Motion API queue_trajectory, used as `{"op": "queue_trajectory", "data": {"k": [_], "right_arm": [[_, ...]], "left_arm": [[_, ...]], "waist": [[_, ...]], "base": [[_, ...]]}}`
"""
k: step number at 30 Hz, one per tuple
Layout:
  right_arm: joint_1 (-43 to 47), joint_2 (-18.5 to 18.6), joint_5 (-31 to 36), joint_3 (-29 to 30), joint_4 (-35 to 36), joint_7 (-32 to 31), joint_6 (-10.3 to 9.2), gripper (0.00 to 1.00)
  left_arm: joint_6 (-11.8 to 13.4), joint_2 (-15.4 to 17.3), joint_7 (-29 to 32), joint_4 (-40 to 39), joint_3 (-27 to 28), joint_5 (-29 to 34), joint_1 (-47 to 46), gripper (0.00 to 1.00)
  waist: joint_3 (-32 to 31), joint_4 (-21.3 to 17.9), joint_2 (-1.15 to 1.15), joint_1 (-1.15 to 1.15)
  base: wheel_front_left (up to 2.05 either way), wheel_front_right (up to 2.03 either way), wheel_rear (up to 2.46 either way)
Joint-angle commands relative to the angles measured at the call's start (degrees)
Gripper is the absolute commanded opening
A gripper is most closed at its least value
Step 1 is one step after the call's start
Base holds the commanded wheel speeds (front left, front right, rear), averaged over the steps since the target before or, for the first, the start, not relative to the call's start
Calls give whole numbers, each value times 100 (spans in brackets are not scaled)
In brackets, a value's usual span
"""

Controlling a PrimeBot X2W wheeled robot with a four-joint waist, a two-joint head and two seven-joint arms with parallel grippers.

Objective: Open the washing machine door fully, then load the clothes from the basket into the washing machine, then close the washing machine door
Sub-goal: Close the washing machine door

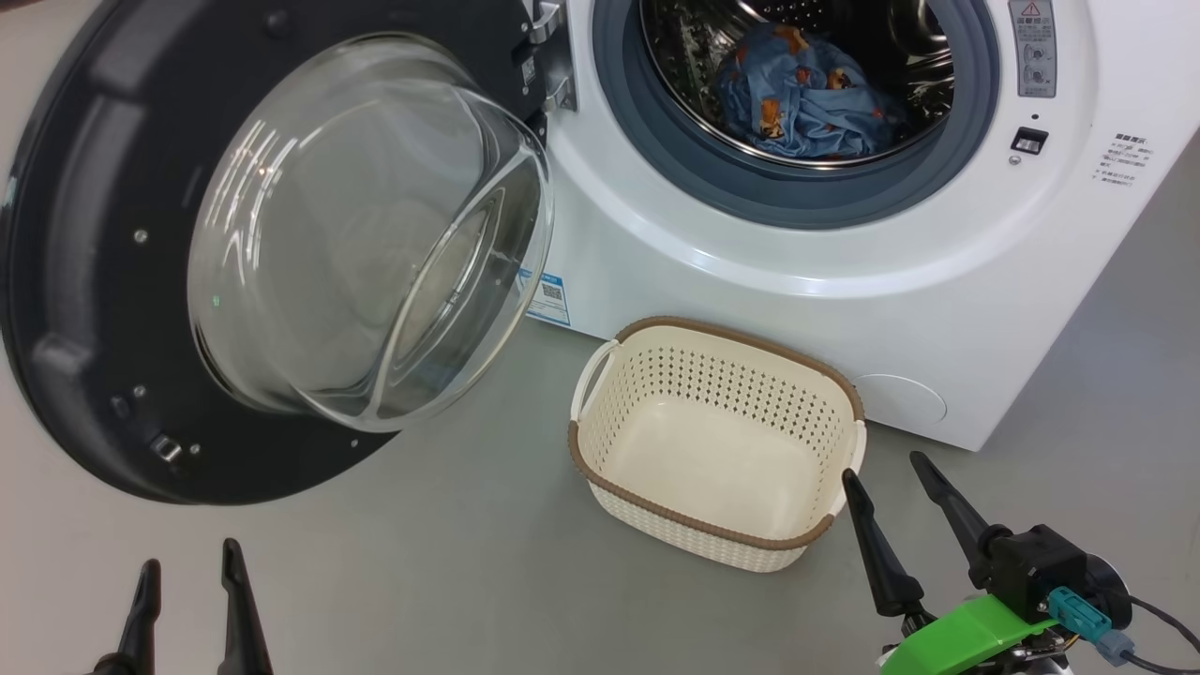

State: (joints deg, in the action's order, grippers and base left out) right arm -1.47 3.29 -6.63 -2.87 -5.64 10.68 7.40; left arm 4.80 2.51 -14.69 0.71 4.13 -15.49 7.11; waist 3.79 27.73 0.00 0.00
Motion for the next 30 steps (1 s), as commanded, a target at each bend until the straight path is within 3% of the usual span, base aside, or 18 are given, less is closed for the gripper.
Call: {"op": "queue_trajectory", "data": {"k": [1,30], "right_arm": [[-227,20,22,-156,126,19,9,100],[-211,20,-6,-186,81,52,9,100]], "left_arm": [[52,37,-30,-166,206,-33,-147,100],[53,37,-30,-163,259,-59,-88,100]], "waist": [[5,-13,0,0],[-43,-18,0,0]], "base": [[0,0,0],[0,0,0]]}}
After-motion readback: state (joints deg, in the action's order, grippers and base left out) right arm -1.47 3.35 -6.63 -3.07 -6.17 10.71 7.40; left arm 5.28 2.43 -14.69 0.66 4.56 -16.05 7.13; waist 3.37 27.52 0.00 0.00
